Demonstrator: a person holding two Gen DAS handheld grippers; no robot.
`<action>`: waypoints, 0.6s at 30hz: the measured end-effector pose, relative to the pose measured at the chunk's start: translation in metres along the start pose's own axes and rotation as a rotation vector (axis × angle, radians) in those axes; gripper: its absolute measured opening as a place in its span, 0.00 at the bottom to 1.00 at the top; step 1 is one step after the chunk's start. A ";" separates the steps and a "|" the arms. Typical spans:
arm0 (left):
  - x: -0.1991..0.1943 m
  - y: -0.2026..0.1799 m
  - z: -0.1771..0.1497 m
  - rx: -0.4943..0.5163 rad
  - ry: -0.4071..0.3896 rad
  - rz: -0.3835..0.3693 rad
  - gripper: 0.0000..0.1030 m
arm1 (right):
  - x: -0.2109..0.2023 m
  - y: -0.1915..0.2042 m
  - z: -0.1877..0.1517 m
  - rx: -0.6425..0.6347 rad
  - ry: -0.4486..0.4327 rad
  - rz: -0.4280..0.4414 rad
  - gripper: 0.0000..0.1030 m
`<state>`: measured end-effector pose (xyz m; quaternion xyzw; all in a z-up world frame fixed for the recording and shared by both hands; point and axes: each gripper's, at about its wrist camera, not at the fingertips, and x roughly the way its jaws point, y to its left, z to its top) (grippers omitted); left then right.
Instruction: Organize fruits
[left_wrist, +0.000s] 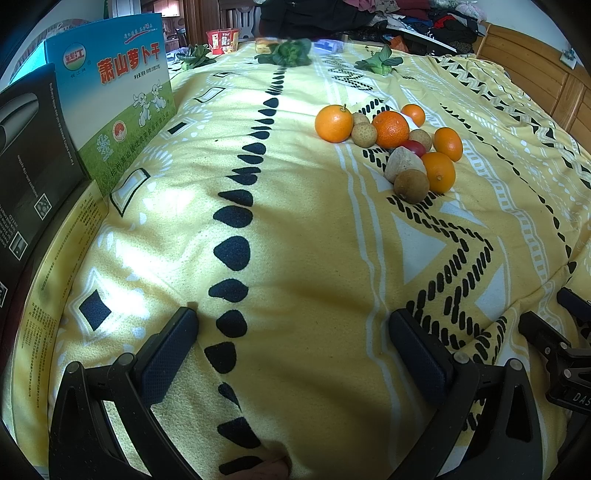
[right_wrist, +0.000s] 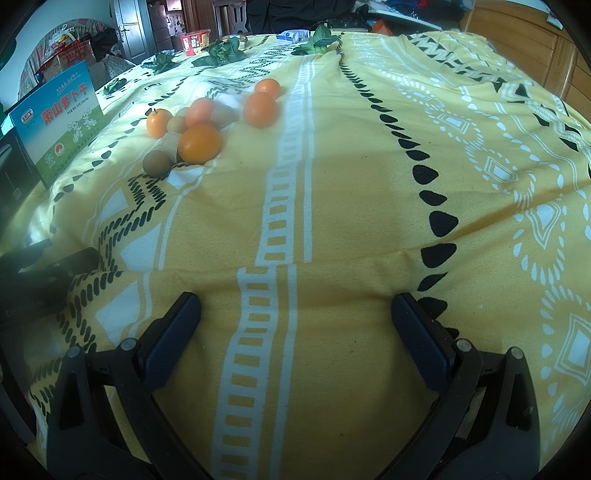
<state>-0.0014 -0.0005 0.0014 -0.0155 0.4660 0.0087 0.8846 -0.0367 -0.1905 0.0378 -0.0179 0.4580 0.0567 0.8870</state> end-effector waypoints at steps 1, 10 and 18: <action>0.000 0.000 0.000 0.000 0.000 0.000 1.00 | 0.000 0.000 0.000 0.000 0.000 0.000 1.00; -0.001 -0.001 -0.001 0.000 -0.001 -0.001 1.00 | 0.000 0.000 0.000 0.000 0.000 0.000 1.00; -0.004 -0.001 -0.001 -0.005 -0.001 -0.010 1.00 | 0.000 0.000 0.000 0.000 0.000 0.000 1.00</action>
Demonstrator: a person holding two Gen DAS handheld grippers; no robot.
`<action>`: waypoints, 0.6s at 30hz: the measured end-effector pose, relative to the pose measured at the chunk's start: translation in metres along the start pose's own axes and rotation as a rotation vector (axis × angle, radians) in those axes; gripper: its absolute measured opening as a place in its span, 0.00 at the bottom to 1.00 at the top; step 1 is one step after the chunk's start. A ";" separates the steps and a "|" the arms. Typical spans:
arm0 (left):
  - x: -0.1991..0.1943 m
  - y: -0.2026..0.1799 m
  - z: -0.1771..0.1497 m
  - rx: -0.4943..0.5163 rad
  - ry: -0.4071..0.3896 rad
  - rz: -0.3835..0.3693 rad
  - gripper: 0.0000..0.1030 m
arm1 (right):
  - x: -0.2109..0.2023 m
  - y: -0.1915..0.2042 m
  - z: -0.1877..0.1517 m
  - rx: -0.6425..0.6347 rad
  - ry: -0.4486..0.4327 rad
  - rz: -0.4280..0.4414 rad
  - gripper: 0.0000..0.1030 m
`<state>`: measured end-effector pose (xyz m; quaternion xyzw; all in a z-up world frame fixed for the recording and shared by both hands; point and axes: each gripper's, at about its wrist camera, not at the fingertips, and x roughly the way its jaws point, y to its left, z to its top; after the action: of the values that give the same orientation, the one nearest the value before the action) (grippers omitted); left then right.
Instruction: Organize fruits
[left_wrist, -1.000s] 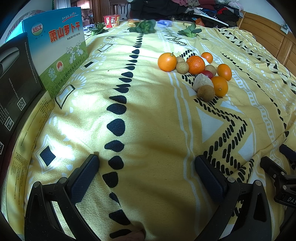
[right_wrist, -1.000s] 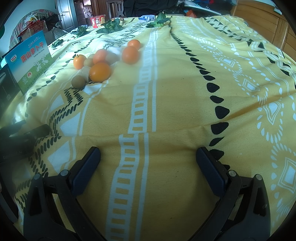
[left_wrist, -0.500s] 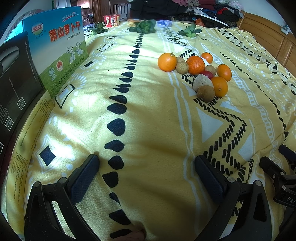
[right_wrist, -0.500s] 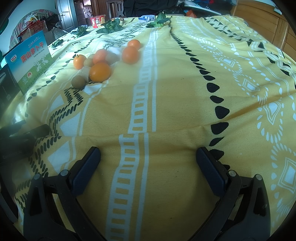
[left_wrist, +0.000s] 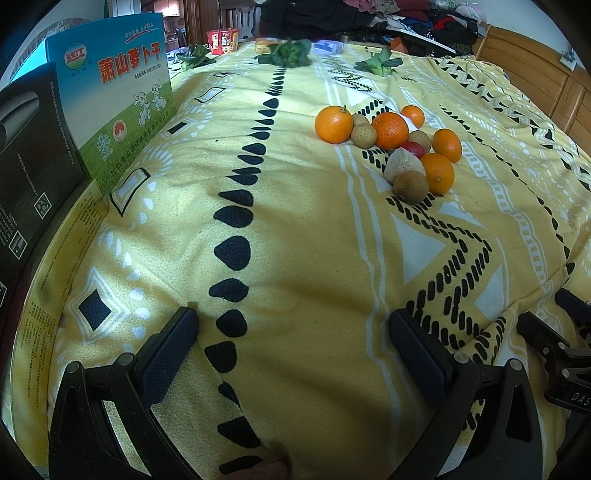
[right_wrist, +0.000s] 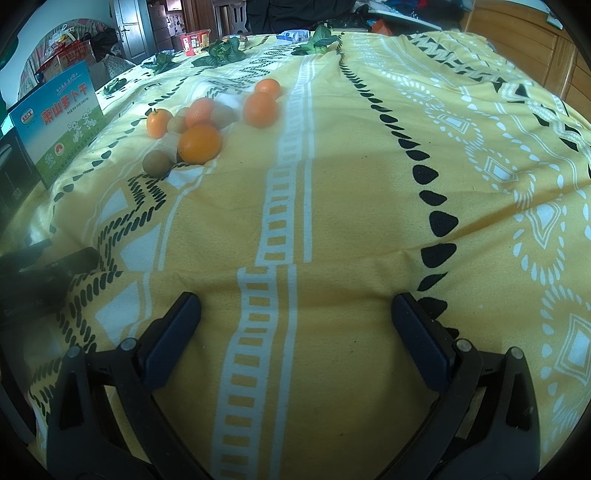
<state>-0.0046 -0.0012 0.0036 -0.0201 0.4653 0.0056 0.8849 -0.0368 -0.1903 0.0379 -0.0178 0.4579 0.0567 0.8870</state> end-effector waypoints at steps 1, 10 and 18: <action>0.000 0.001 0.000 -0.002 0.000 -0.003 1.00 | 0.000 0.000 0.000 0.000 0.000 0.000 1.00; -0.002 0.005 -0.001 -0.016 -0.003 -0.028 1.00 | 0.000 0.000 0.000 0.000 0.000 0.000 1.00; -0.002 0.006 0.000 -0.018 -0.002 -0.038 1.00 | 0.000 0.000 0.000 0.000 0.000 0.000 1.00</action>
<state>-0.0060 0.0052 0.0048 -0.0369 0.4641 -0.0071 0.8850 -0.0368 -0.1902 0.0378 -0.0179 0.4579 0.0567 0.8870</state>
